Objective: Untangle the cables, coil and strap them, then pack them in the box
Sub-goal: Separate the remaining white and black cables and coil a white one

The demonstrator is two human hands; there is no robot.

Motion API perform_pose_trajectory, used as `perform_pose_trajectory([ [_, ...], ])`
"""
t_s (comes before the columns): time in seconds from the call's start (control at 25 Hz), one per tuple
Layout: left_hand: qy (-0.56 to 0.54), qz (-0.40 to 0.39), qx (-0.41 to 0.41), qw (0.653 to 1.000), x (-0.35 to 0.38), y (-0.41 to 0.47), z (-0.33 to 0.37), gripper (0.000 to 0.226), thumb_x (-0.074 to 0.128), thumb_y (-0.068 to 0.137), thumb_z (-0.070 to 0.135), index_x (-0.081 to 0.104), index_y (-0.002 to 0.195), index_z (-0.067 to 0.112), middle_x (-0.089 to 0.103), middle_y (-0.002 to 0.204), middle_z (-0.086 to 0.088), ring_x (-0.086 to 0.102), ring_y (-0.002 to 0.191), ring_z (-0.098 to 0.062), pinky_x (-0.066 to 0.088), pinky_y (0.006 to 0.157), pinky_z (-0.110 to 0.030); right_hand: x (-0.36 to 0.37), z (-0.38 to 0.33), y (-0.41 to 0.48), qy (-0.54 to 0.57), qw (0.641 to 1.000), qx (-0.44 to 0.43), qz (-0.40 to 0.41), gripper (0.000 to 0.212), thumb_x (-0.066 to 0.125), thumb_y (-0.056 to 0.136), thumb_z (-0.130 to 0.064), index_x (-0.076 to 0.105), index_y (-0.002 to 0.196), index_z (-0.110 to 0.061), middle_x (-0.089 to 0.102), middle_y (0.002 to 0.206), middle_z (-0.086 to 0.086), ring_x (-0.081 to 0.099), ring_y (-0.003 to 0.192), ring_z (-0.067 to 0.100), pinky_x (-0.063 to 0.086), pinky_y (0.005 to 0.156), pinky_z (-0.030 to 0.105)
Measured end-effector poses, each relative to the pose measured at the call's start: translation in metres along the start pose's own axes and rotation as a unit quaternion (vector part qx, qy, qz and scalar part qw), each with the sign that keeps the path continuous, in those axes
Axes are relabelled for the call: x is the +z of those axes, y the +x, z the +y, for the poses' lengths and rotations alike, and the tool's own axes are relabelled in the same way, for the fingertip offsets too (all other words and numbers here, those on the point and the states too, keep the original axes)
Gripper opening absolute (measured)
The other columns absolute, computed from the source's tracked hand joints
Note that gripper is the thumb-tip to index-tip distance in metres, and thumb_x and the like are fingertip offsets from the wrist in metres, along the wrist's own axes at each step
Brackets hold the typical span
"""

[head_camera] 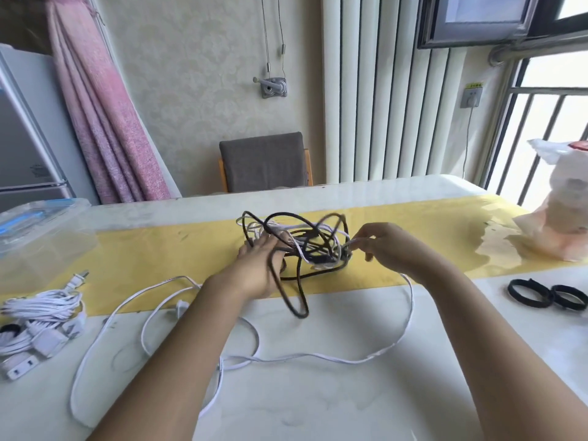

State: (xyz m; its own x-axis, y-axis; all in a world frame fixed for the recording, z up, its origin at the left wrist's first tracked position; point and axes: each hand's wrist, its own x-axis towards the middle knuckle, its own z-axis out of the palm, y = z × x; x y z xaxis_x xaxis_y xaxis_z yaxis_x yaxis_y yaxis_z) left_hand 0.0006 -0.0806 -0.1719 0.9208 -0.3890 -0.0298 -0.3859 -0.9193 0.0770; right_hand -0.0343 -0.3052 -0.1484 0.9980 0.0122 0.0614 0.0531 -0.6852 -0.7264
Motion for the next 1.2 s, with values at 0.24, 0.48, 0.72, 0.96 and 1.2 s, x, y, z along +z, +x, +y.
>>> perform_pose_trajectory([
  [0.24,-0.338,0.131,-0.124,0.924,-0.065,-0.034,-0.011,0.033,0.041,0.088,0.002,0.071,0.078,0.011,0.074,0.083,-0.006,0.066,0.054,-0.007,0.045,0.05,-0.023,0.007,0.0,-0.007,-0.155,0.984,-0.007,-0.085,0.048,0.057,0.093,-0.027,0.055,0.046,-0.032,0.049,0.055,-0.008,0.041,0.052,0.01,0.032,0.048,0.02],
  [0.48,-0.398,-0.165,-0.152,0.889,-0.05,-0.033,0.038,0.096,0.033,0.077,0.081,0.061,0.105,-0.006,0.071,0.079,-0.023,0.071,0.062,-0.022,0.059,0.06,-0.028,0.037,-0.012,-0.003,-0.238,0.969,-0.066,-0.027,0.023,0.038,0.098,-0.01,0.058,0.088,-0.008,0.049,0.081,0.006,0.044,0.078,0.024,0.035,0.066,0.027],
  [0.72,-0.511,-0.029,-0.112,0.852,-0.01,-0.013,0.048,0.056,0.069,0.071,0.062,0.064,0.105,0.018,0.067,0.102,-0.001,0.063,0.094,-0.017,0.054,0.084,-0.032,0.047,-0.015,-0.002,-0.035,0.988,-0.145,0.029,0.034,0.051,0.088,-0.004,0.044,0.06,-0.022,0.049,0.064,-0.002,0.041,0.059,0.014,0.029,0.052,0.026],
  [0.96,-0.563,0.199,-0.145,0.789,-0.002,0.005,0.026,0.033,0.066,0.082,0.018,0.053,0.052,0.014,0.044,0.052,-0.005,0.041,0.054,-0.019,0.031,0.048,-0.023,0.061,-0.029,-0.011,-0.013,0.957,-0.29,-0.026,0.015,0.055,0.091,-0.006,0.067,0.085,0.0,0.064,0.09,0.009,0.054,0.084,0.019,0.042,0.078,0.033],
  [1.2,-0.928,0.087,-0.149,0.329,-0.031,-0.001,0.002,0.031,0.041,0.094,-0.005,0.061,0.073,-0.013,0.065,0.058,-0.019,0.065,0.044,-0.022,0.052,0.04,-0.025,0.05,-0.027,-0.007,0.151,0.965,-0.211,0.031,0.019,0.053,0.096,-0.015,0.069,0.086,-0.009,0.062,0.101,0.004,0.061,0.093,0.018,0.048,0.091,0.036],
])
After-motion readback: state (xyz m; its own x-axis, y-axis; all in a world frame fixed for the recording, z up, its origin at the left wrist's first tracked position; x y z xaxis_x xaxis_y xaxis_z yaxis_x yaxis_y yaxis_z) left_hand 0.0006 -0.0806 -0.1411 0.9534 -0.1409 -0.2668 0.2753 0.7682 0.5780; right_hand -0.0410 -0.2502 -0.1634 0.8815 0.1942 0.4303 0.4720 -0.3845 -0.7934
